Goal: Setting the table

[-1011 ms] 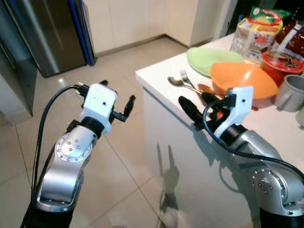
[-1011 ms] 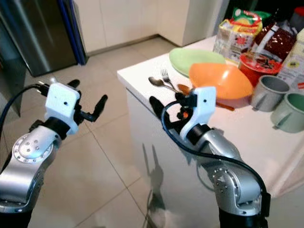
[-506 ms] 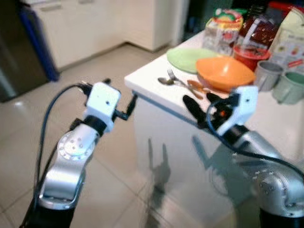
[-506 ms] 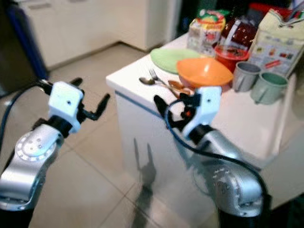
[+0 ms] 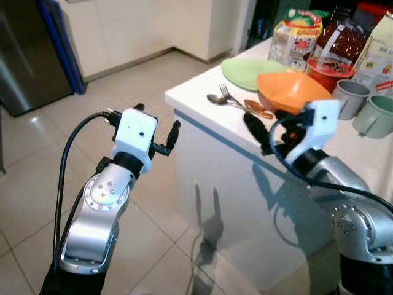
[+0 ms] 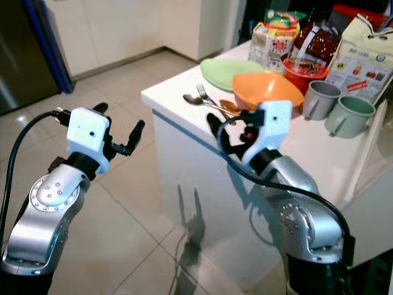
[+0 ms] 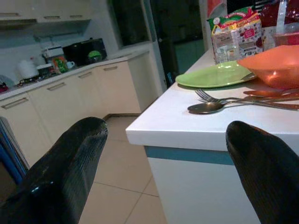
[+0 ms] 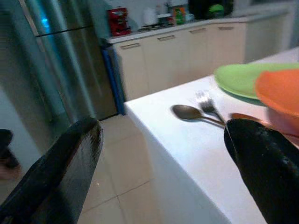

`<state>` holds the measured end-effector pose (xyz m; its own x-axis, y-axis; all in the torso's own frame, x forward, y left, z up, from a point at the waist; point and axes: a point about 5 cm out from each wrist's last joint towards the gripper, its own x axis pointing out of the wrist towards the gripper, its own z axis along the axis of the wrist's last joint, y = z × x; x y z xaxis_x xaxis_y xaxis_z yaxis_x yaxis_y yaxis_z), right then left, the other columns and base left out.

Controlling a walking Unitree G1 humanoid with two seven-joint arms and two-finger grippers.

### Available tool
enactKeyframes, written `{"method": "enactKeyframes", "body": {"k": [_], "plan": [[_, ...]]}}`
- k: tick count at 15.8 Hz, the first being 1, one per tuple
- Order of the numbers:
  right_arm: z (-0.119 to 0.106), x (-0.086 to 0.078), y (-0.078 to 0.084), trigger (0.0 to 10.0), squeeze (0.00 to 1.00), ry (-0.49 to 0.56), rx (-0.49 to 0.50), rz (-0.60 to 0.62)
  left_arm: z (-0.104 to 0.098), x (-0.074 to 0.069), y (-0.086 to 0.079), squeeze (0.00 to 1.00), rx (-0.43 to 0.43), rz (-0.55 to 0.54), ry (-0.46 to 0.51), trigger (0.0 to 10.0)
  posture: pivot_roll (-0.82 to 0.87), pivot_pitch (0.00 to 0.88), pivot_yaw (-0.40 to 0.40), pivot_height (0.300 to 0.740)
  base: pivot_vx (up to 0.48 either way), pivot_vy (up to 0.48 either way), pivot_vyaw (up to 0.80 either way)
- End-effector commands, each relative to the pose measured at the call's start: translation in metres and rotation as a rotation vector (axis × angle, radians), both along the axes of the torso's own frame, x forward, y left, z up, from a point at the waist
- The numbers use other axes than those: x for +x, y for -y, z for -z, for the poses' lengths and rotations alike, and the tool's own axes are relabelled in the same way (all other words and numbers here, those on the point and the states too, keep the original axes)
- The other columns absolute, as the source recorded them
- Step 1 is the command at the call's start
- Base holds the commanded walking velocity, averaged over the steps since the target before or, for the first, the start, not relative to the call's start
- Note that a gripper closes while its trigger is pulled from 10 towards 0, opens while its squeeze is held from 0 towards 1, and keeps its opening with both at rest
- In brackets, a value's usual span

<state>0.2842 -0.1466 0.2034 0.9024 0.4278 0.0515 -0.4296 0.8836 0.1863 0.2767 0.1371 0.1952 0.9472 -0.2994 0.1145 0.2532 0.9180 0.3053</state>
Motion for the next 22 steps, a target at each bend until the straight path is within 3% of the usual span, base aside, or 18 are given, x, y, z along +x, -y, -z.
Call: {"method": "enactKeyframes", "body": {"k": [1, 14, 22], "plan": [[-0.004, 0.004, -0.002, 10.0, 0.00, 0.018, -0.021, -0.010, -0.001, -0.001, -0.002, 0.00, 0.005, -0.009, 0.012, 10.0, 0.03, 0.000, -0.048, 0.740, 0.345, 0.000, 0.00], [-0.002, 0.006, 0.004, 10.0, 0.00, 0.015, -0.039, -0.009, 0.000, -0.003, -0.002, 0.00, 0.010, 0.014, 0.000, 10.0, 0.03, 0.000, -0.046, 0.740, 0.368, 0.000, 0.00], [-0.007, 0.001, 0.008, 10.0, 0.00, 0.032, -0.036, -0.025, 0.001, -0.005, 0.000, 0.00, 0.020, 0.038, -0.015, 10.0, 0.03, 0.000, -0.042, 0.740, 0.000, 0.000, 0.00]]}}
